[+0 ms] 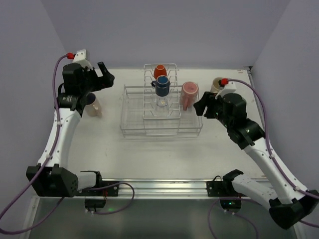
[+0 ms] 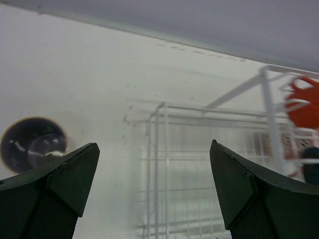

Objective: Unload the cups from the dish rack

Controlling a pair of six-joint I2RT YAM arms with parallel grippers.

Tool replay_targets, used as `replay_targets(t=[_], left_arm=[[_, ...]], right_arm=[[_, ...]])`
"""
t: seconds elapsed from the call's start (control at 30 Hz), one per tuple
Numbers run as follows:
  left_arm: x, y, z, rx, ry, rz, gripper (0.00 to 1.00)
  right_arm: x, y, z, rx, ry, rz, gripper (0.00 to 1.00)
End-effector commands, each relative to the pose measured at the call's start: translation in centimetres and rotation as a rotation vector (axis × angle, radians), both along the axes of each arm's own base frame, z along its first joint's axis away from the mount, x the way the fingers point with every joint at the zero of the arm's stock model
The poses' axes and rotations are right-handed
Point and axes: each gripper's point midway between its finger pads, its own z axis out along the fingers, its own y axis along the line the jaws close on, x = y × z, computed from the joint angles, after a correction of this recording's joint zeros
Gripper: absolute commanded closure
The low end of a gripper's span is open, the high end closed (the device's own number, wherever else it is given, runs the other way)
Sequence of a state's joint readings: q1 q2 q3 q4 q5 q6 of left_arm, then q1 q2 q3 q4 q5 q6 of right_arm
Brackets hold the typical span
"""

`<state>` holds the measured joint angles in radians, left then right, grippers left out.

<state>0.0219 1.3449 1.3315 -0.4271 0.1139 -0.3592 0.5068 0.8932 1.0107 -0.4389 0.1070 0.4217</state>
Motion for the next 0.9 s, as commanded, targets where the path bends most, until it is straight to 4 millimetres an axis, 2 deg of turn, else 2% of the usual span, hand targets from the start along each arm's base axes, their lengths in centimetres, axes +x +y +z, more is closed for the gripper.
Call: replay_targets(t=[0.0, 0.03, 0.07, 0.1, 0.13, 0.17, 0.2, 0.23, 0.27, 0.3, 0.33, 0.37, 0.4, 0.43, 0.47, 0.57, 0.7, 0.87], left_arm=[[-4.2, -5.7, 5.9, -0.071, -0.214, -0.22, 0.0], [-5.1, -6.5, 6.3, -0.081, -0.24, -0.253, 0.0], [-6.3, -7.9, 5.6, -0.108, -0.251, -0.316, 0.0], [-7.3, -8.5, 5.7, -0.12, -0.27, -0.344, 0.0], [-9.1, -8.8, 7.1, -0.125, -0.333, -0.372, 0.0], [-9.9, -9.1, 5.5, -0.139, -0.319, -0.387, 0.0], [-11.5, -9.3, 6.8, -0.136, -0.39, -0.413, 0.0], [-12.2, -9.4, 6.8, -0.134, -0.405, -0.422, 0.0], [-12.7, -9.4, 5.7, -0.131, -0.398, -0.422, 0.0], [-13.8, -9.5, 6.5, -0.126, -0.446, -0.433, 0.0], [-14.2, -9.5, 6.5, -0.125, -0.459, -0.435, 0.0], [-14.4, -9.3, 6.1, -0.116, -0.469, -0.422, 0.0], [-15.1, -9.1, 6.6, -0.109, -0.5, -0.413, 0.0], [-15.4, -9.3, 6.5, -0.107, -0.507, -0.413, 0.0], [-15.5, -9.2, 6.5, -0.092, -0.515, -0.411, 0.0], [-15.5, -9.6, 5.8, -0.075, -0.508, -0.42, 0.0], [-15.7, -10.1, 4.8, -0.061, -0.481, -0.439, 0.0], [-16.1, -10.6, 4.2, -0.054, -0.468, -0.458, 0.0]], right_arm=[[3.3, -0.8, 0.6, -0.016, -0.014, -0.06, 0.34], [4.0, -0.9, 0.3, -0.033, -0.004, -0.075, 0.33], [5.0, -1.1, 1.0, -0.053, -0.02, -0.097, 0.33], [6.3, -0.9, -0.3, -0.085, 0.016, -0.106, 0.33], [7.1, -0.9, -0.6, -0.108, 0.022, -0.113, 0.32], [8.1, -1.0, 0.1, -0.116, 0.013, -0.135, 0.32], [9.0, -1.2, -0.2, -0.131, 0.021, -0.149, 0.31], [10.2, -1.0, -1.7, -0.169, 0.053, -0.151, 0.3], [11.1, -1.1, -1.3, -0.177, 0.046, -0.159, 0.29], [12.4, -1.3, -1.8, -0.2, 0.057, -0.173, 0.27], [12.9, -1.5, -2.8, -0.218, 0.077, -0.178, 0.27], [13.6, -1.5, -2.3, -0.221, 0.069, -0.184, 0.25], [14.2, -1.5, -2.5, -0.231, 0.071, -0.187, 0.23], [14.9, -1.4, -3.5, -0.256, 0.091, -0.182, 0.22], [15.5, -1.1, -2.9, -0.254, 0.08, -0.177, 0.18], [16.9, -0.3, -3.6, -0.271, 0.109, -0.156, 0.13], [18.0, 0.2, -4.9, -0.292, 0.142, -0.141, 0.06], [18.8, 1.1, -6.2, -0.3, 0.177, -0.113, 0.04]])
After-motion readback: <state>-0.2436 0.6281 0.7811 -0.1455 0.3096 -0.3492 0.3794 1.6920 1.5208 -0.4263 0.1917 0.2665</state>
